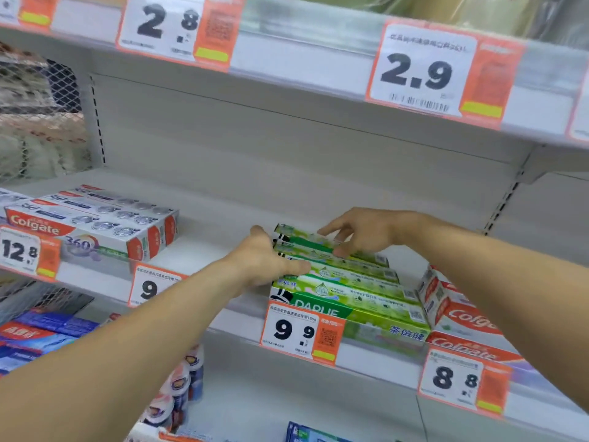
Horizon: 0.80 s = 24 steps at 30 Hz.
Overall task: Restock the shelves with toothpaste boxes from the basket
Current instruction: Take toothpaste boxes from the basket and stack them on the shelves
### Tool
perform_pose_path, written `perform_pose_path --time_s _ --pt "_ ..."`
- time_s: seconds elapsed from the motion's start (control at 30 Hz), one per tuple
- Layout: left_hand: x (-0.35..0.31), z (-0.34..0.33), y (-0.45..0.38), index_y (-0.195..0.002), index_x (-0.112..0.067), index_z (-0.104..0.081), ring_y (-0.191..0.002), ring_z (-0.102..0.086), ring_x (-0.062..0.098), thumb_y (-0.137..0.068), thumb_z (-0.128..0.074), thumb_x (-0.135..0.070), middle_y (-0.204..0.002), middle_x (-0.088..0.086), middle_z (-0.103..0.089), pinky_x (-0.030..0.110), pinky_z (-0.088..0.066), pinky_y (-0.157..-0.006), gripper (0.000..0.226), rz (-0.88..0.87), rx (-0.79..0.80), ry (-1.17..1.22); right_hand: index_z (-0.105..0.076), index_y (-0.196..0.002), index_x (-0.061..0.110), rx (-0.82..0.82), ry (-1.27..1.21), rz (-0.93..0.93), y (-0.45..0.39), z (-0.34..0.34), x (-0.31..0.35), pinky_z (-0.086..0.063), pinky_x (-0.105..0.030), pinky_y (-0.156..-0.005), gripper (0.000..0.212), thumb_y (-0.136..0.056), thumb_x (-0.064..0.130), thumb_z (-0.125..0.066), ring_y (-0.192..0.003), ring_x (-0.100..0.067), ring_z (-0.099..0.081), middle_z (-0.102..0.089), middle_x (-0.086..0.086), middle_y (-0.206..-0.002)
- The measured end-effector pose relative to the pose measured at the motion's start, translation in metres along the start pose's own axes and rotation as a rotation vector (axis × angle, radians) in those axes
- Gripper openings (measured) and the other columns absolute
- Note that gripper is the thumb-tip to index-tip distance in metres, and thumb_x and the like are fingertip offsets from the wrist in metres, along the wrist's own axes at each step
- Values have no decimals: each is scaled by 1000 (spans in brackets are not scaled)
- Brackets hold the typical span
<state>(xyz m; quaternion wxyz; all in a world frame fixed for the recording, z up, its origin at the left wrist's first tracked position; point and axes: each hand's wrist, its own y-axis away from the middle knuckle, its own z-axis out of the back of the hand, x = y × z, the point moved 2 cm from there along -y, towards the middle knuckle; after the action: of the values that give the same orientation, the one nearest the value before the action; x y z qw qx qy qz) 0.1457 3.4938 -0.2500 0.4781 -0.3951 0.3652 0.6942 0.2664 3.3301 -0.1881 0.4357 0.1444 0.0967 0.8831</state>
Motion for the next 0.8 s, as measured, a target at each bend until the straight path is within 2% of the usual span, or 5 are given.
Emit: perform_pose_path --time_s 0.1,0.3,0.43,0.63,0.8 --pt "-3 0 -3 -118 -6 -44 -81 -67 11 -76 -87 -29 -91 -5 -65 26 -54 -71 64 -33 34 -26 -43 -149 36 15 51 25 5 -9 -3 -30 -31 -114 51 -100 37 -58 -138 -15 -45 -51 5 -148" --pt "1 -2 -4 -112 -9 -64 -90 -75 20 -84 -80 -25 -102 4 -77 36 -58 -91 36 -105 116 -24 -47 -146 37 85 78 42 29 -4 -9 -26 -40 -121 57 -93 44 -66 -143 -14 -39 -39 9 -157" --pt "0 -7 -1 -113 -8 -63 -95 -74 24 -91 -73 -24 -106 7 -76 41 -57 -94 29 -124 146 -33 -48 -146 35 98 90 20 37 -3 -11 -25 -42 -121 60 -90 45 -68 -143 -16 -39 -39 6 -158" --pt "-2 -12 5 -117 -19 -48 -100 -68 20 -104 -52 -27 -113 4 -70 33 -54 -91 16 -151 210 -124 -35 -152 41 153 176 -34 45 -6 -10 -20 -46 -123 63 -94 51 -60 -149 -19 -29 -28 8 -163" --pt "0 -12 7 -141 -15 -37 -111 -65 23 -107 -42 -29 -125 6 -66 40 -51 -100 38 -145 275 -152 -18 -157 40 224 220 -99 50 -12 -6 -11 -49 -124 70 -98 49 -55 -153 -21 -15 -12 9 -167"
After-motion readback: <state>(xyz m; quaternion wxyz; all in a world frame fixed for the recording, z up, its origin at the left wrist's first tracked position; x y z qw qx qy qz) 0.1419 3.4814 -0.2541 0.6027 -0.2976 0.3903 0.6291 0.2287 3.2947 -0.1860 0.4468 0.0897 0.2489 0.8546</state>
